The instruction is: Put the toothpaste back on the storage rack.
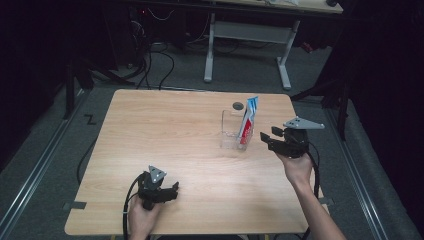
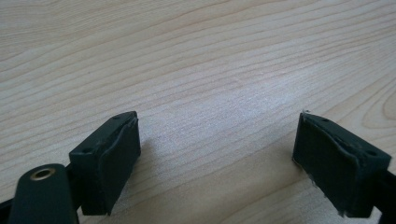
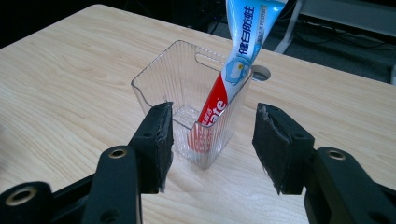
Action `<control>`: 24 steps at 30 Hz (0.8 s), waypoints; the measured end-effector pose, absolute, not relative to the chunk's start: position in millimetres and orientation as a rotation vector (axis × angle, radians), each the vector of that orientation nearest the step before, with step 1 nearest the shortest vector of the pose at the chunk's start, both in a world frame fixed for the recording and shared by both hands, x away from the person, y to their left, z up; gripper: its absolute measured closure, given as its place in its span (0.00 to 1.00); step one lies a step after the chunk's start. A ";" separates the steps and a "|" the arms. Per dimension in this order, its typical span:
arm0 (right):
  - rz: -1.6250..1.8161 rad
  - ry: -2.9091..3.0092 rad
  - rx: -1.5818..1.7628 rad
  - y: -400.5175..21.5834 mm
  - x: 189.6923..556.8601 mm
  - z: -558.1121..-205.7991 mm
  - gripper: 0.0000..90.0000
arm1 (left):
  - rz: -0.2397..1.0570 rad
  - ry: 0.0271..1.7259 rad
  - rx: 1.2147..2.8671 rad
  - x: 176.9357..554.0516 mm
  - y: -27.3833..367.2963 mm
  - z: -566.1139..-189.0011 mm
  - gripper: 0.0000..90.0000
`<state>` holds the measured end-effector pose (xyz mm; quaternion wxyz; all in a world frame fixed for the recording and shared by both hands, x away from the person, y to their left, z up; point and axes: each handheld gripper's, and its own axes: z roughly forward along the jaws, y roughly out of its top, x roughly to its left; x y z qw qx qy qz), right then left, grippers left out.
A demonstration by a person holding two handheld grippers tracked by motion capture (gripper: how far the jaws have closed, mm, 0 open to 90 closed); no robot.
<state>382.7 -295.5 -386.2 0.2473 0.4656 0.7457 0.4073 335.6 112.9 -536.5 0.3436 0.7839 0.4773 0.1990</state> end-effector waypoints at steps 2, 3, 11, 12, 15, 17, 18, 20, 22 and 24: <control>1.120 2.029 1.268 -297.7 378.7 -386.4 0.53 | 0.517 1.240 2.037 335.6 113.0 -536.5 0.17; 1.132 2.026 1.274 -299.2 375.4 -386.5 0.53 | 0.517 1.240 2.037 335.6 112.9 -536.5 0.17; 1.143 2.018 1.275 -302.4 365.8 -386.7 0.53 | 0.517 1.240 2.037 335.6 113.0 -536.5 0.17; 1.146 2.016 1.276 -302.8 364.2 -387.2 0.53 | 0.517 1.240 2.037 335.6 112.9 -536.5 0.17; 1.154 2.018 1.280 -303.5 359.7 -390.2 0.53 | 0.517 1.240 2.037 335.6 113.0 -536.5 0.17; 1.155 2.020 1.278 -303.8 358.6 -391.0 0.53 | 0.517 1.240 2.037 335.6 113.0 -536.5 0.17; 1.164 2.016 1.280 -304.9 355.6 -392.0 0.53 | 0.517 1.240 2.037 335.6 112.9 -536.5 0.17; 1.167 2.012 1.280 -306.0 353.5 -392.5 0.53 | 0.517 1.240 2.037 335.6 112.9 -536.5 0.17; 1.164 2.011 1.280 -306.7 351.1 -393.2 0.53 | 0.517 1.240 2.037 335.6 112.9 -536.5 0.17; 1.149 2.011 1.274 -306.5 349.7 -393.5 0.53 | 0.517 1.240 2.037 335.6 112.9 -536.5 0.17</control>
